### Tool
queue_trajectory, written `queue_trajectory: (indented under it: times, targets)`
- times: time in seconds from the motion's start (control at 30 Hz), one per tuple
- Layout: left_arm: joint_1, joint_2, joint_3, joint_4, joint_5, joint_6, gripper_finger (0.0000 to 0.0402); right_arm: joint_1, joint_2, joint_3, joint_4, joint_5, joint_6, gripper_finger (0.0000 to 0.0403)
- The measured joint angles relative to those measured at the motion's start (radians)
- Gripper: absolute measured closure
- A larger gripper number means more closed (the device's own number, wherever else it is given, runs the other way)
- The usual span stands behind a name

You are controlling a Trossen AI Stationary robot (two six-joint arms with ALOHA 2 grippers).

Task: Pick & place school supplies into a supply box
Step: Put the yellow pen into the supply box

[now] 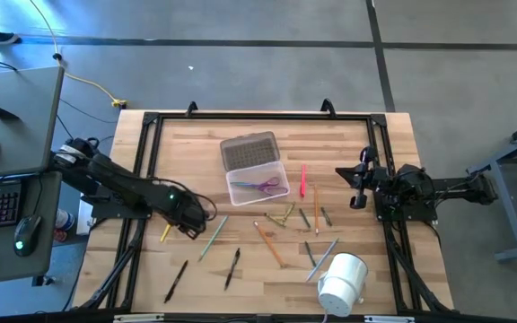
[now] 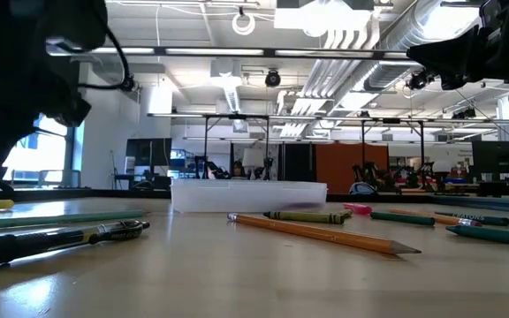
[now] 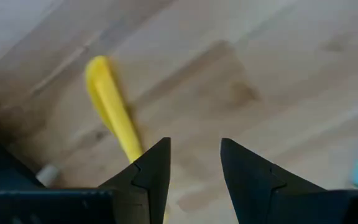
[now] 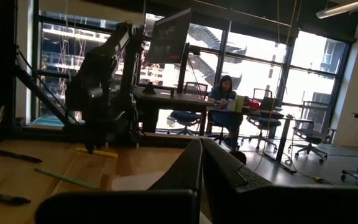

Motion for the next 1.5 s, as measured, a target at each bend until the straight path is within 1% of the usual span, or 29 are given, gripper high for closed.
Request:
queue_trajectory:
  times: [0.1, 0.3, 0.4, 0.53, 0.63, 0.73, 0.77, 0.83, 0.9, 0.97, 1.1, 1.2, 1.27, 1.37, 1.5]
  targets:
    - [0.020, 0.000, -0.012, -0.039, -0.002, -0.007, 0.0227, 0.000, 0.000, 0.000, -0.003, 0.006, 0.003, 0.0402]
    - [0.017, -0.017, 0.005, -0.164, -0.038, -0.007, 0.0227, 0.000, 0.000, 0.000, -0.001, 0.007, 0.025, 0.0402]
    - [0.017, -0.017, 0.004, -0.179, -0.087, -0.007, 0.0227, 0.000, 0.000, 0.000, -0.004, 0.007, 0.025, 0.0402]
    - [0.017, -0.017, 0.003, -0.138, -0.125, -0.009, 0.0237, 0.000, 0.000, 0.000, -0.008, 0.003, 0.029, 0.0402]
    - [0.017, -0.017, 0.003, -0.122, -0.132, -0.007, 0.0253, 0.000, 0.001, 0.000, -0.003, -0.005, 0.069, 0.0402]
    - [0.018, -0.017, 0.003, -0.141, -0.140, -0.008, 0.0267, 0.000, 0.012, 0.001, 0.067, -0.003, 0.190, 0.0402]
    - [0.018, -0.017, 0.003, -0.151, -0.144, -0.013, 0.0271, -0.001, 0.024, 0.008, 0.070, -0.026, 0.205, 0.0402]
    - [0.018, -0.017, 0.003, -0.186, -0.145, -0.014, 0.0275, 0.000, 0.064, 0.034, 0.062, -0.109, 0.204, 0.0403]
    - [0.017, -0.017, 0.003, -0.214, -0.145, -0.014, 0.0276, 0.001, 0.132, 0.074, 0.071, -0.141, 0.209, 0.0403]
    - [0.018, -0.017, 0.002, -0.241, -0.140, -0.015, 0.0277, 0.000, 0.230, 0.113, 0.071, -0.111, 0.209, 0.0403]
    - [0.017, -0.017, 0.002, -0.213, -0.081, -0.041, 0.0277, 0.000, 0.503, 0.209, 0.061, -0.071, 0.180, 0.0403]
    - [0.017, -0.017, 0.002, -0.188, -0.070, -0.042, 0.0277, -0.001, 0.716, 0.305, 0.046, -0.071, 0.113, 0.0403]
    - [0.018, -0.017, 0.002, -0.175, -0.071, -0.042, 0.0277, -0.001, 0.833, 0.376, 0.010, -0.071, 0.058, 0.0403]
    - [0.018, -0.017, 0.002, -0.121, -0.069, -0.041, 0.0277, 0.000, 0.963, 0.480, -0.070, -0.071, 0.008, 0.0403]
    - [0.018, -0.016, 0.002, -0.098, -0.077, -0.041, 0.0277, 0.000, 1.066, 0.588, -0.201, -0.051, -0.014, 0.0403]
